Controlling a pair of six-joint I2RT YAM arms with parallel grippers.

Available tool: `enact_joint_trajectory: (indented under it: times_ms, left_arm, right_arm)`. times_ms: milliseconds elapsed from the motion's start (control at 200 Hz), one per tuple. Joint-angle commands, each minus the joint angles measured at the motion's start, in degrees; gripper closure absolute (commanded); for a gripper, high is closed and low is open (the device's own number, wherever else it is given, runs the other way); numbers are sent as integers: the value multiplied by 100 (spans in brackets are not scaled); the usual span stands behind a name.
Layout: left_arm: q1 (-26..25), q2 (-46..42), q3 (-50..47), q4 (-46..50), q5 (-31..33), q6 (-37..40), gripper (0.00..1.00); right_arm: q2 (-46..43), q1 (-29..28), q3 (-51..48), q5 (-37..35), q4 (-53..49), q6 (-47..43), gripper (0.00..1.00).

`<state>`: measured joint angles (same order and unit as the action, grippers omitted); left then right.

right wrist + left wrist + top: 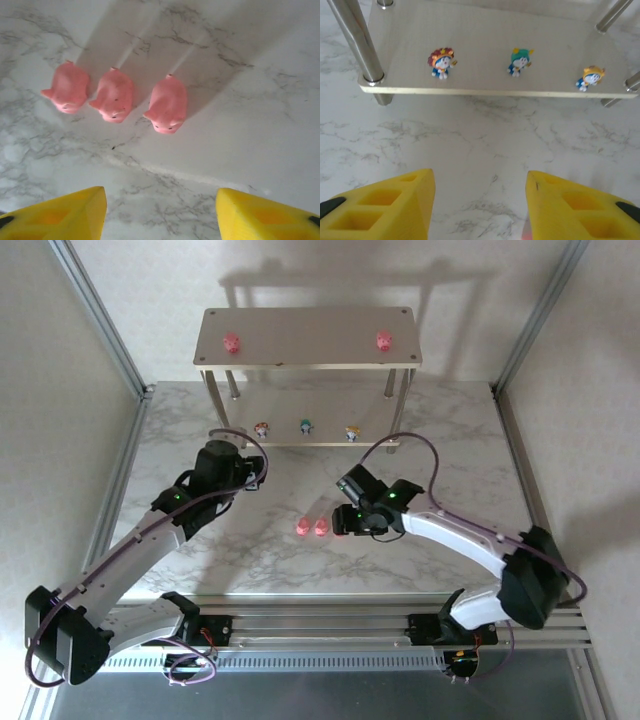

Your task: Place and organize the plastic toys onto the shelf

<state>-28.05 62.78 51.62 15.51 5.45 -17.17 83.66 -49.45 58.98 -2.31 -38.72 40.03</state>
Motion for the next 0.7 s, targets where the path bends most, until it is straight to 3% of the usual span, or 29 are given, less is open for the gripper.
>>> enact_joint_trajectory:
  times_ms: [0, 691]
  left_arm:
    - [-20, -112, 104, -246, 107, -15, 48]
    - [330, -319, -195, -259, -75, 161, 46]
  right_arm:
    - [425, -41, 142, -93, 293, 377, 43]
    - [1729, 30, 737, -289, 130, 205, 50]
